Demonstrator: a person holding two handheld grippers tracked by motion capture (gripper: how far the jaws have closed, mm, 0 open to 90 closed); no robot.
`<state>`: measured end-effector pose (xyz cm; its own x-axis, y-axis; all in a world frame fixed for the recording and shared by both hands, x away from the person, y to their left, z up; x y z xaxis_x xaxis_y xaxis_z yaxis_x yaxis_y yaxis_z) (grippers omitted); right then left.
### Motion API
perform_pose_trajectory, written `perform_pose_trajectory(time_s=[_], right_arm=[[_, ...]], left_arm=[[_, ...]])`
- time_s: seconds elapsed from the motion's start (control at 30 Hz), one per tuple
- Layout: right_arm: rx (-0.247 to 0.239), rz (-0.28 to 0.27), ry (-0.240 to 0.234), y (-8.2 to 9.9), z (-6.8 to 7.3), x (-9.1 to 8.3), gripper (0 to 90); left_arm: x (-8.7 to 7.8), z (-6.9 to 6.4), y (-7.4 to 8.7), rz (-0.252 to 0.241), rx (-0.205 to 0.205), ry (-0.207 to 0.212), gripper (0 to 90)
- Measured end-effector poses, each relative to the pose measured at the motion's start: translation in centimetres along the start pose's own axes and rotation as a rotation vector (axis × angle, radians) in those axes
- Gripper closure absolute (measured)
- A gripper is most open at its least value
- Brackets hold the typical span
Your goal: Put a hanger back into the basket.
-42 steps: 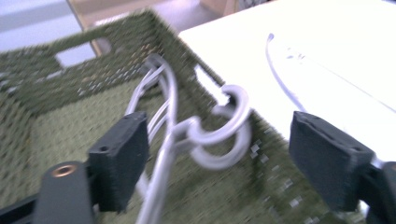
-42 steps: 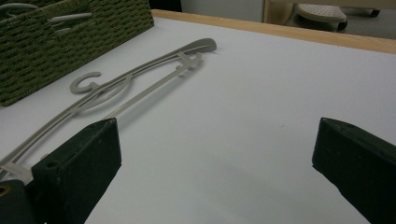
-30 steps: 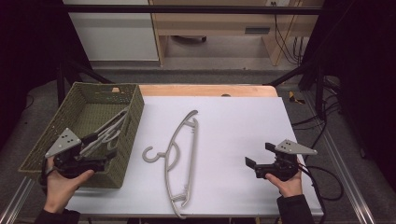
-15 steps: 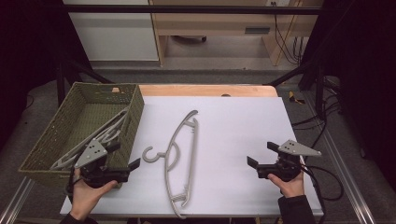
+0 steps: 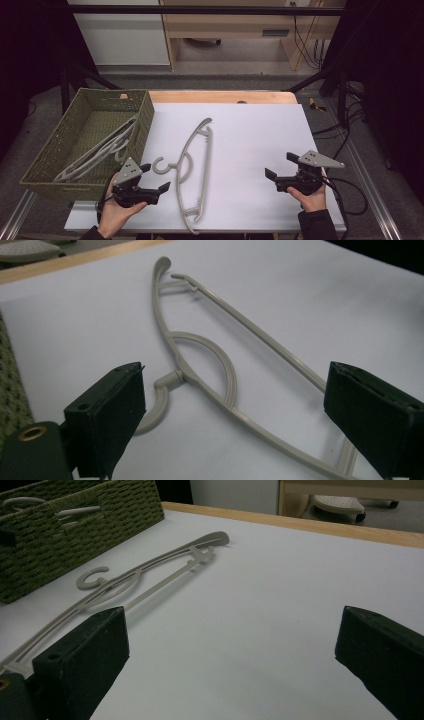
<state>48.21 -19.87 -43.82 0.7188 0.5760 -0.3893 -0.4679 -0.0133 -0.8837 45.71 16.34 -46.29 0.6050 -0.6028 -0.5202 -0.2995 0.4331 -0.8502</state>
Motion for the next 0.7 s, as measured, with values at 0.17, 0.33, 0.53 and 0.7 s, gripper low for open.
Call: perform_pose_trajectory(time_s=[0.17, 0.33, 0.53, 0.7], right_arm=[[0.004, -0.005, -0.003, -0.1, 0.0, -0.1, 1.2], [-0.001, 0.004, 0.002, 0.1, 0.0, 0.0, 1.2], [-0.003, 0.012, 0.004, 0.3, 0.0, 0.2, 1.3], [-0.009, 0.018, 0.002, 0.3, 0.0, 0.2, 1.3]], left_arm=[[1.2, -0.8, 0.9, 0.047, 0.012, 0.023, 9.5], [2.1, -1.1, 1.6, 0.072, 0.002, 0.025, 11.2], [3.3, -1.5, 2.6, 0.120, -0.015, 0.030, 14.0], [4.3, -1.8, 3.2, 0.149, -0.030, 0.034, 17.0]])
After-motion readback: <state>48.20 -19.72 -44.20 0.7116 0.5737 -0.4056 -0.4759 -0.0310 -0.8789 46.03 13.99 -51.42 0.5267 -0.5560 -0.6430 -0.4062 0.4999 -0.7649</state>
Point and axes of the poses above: each handheld gripper's, and its own axes: x roughly forward along the jaws, y roughly out of its underside, z roughly to its left, the point moved 9 cm from there along x, roughly forward along the jaws, and after that the axes turned 8 degrees about x, right-handed, at the moved point
